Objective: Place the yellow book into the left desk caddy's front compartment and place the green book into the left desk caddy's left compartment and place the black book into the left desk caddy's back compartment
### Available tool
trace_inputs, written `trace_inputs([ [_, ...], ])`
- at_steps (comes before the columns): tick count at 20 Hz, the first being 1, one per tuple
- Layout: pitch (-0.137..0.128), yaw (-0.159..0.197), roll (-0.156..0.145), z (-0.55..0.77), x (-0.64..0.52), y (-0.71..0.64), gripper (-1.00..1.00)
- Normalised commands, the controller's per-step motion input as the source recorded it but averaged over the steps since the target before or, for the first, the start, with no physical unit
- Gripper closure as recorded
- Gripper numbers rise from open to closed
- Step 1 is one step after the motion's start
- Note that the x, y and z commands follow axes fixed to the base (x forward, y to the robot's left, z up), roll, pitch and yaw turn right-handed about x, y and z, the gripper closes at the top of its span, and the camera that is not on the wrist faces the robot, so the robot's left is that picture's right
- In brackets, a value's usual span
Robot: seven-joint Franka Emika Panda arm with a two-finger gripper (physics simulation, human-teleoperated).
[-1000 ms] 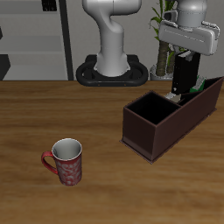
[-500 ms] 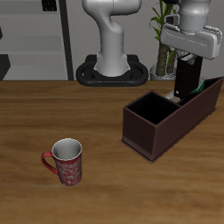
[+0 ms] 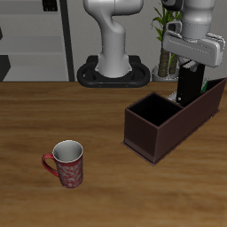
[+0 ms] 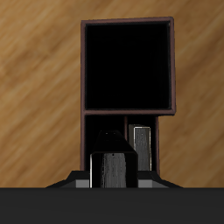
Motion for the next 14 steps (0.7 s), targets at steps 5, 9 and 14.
trace_inputs([
  [5, 0.030, 0.013, -0.001, -0.17, 0.13, -0.01, 1.00],
  [9, 0.061, 0.005, 0.004, -0.33, 0.12, 0.01, 1.00],
  [14, 0.040, 0.006, -0.019, -0.24, 0.09, -0.10, 1.00],
])
